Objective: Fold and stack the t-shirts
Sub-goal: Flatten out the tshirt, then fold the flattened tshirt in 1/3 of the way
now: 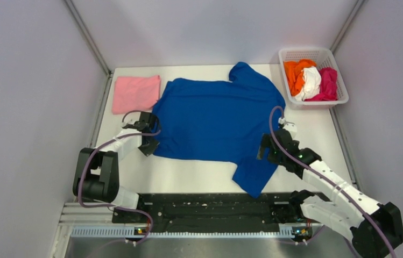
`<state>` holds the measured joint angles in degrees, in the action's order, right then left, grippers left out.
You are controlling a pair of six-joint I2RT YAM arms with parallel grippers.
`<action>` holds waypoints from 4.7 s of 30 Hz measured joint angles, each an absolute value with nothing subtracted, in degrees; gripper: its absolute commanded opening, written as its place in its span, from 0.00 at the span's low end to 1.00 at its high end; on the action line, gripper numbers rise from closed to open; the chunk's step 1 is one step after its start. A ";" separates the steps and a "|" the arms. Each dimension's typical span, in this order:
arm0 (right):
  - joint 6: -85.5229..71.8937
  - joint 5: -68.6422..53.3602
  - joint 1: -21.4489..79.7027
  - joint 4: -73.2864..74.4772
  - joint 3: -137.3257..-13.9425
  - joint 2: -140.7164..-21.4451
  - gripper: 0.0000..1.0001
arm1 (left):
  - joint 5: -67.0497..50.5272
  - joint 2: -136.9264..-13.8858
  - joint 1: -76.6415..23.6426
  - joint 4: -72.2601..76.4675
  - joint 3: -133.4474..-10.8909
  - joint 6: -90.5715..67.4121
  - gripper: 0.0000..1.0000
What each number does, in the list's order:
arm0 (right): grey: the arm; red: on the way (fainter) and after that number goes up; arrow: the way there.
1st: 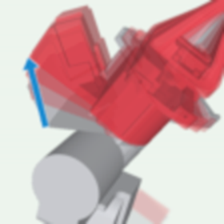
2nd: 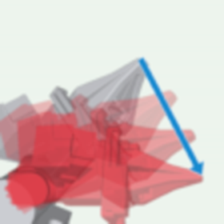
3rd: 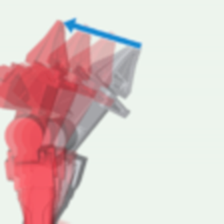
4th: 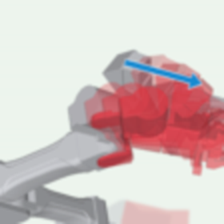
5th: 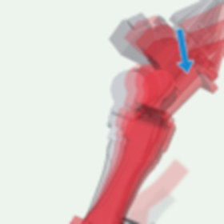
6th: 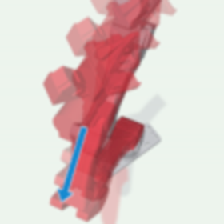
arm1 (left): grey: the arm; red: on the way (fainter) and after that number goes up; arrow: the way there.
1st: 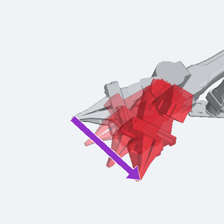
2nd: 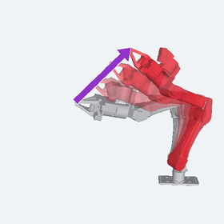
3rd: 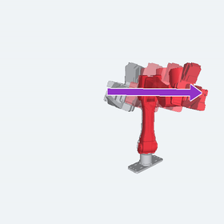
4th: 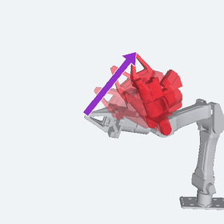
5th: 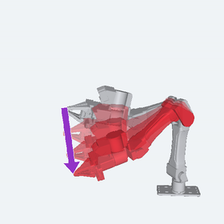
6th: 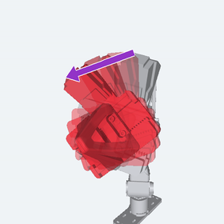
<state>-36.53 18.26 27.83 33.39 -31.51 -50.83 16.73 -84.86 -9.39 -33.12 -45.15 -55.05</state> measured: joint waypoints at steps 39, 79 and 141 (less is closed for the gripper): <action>-56.84 17.89 67.77 43.79 -39.53 -78.85 0.23 | 12.47 -71.88 -9.15 -28.77 -35.05 -55.31 0.00; 5.06 50.76 56.82 15.59 -92.75 -54.08 0.00 | 20.45 -53.95 -10.94 -24.47 -83.57 -42.61 0.00; 12.32 24.12 14.72 10.22 -101.01 -122.87 0.00 | 27.90 -132.35 -8.91 -17.69 -114.34 -32.84 0.00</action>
